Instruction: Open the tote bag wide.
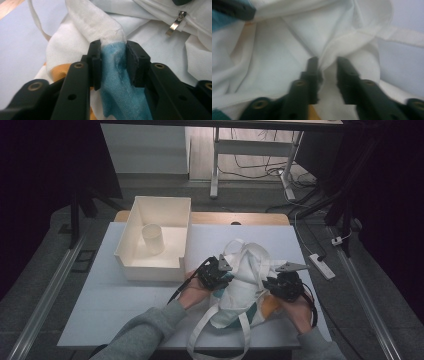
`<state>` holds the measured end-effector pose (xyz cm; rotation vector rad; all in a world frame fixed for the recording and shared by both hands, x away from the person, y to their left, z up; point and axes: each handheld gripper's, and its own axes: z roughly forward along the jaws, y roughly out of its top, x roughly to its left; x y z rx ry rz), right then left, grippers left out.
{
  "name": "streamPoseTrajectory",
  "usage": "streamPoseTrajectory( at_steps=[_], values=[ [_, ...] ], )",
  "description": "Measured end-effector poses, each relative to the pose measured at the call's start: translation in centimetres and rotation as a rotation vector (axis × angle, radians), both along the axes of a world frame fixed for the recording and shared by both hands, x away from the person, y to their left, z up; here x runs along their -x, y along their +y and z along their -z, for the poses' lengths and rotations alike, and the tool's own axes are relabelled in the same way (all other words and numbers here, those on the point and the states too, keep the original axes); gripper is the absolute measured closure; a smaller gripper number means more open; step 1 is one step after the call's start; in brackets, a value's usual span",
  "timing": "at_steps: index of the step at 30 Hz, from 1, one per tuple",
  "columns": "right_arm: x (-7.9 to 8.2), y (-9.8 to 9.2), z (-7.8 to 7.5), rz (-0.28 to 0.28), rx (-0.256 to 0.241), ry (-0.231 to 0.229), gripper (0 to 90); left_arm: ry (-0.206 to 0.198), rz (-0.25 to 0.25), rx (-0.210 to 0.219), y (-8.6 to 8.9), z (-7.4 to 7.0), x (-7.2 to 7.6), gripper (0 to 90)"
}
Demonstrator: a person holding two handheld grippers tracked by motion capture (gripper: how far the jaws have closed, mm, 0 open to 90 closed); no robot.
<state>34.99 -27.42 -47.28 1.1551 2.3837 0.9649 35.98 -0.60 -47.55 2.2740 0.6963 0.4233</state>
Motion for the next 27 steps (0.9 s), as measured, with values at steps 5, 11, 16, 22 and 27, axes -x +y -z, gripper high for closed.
streamPoseTrajectory(
  at_steps=[5, 11, 16, 22, 27],
  values=[
    [0.3, -0.4, -0.2, -0.015, 0.000, 0.012, 87.1, 0.004, -0.008, 0.035, 0.8, -0.4, 0.2, 70.6],
    [0.6, -1.0, -1.0, -0.021, 0.015, 0.005, 87.5, 0.020, -0.019, 0.081, 1.7, -0.9, 0.2, 70.7],
    [1.4, -2.8, -2.3, 0.018, 0.010, -0.017, 87.6, 0.025, -0.046, 0.096, 2.2, -0.9, -0.1, 70.5],
    [2.9, -5.7, -2.7, 0.085, -0.011, -0.024, 87.6, 0.028, -0.048, 0.085, 2.3, -0.7, -0.2, 70.6],
    [3.5, -7.7, -2.6, 0.126, -0.042, -0.013, 87.6, 0.036, -0.046, 0.082, 2.2, -0.6, -0.2, 70.5]
  ],
)
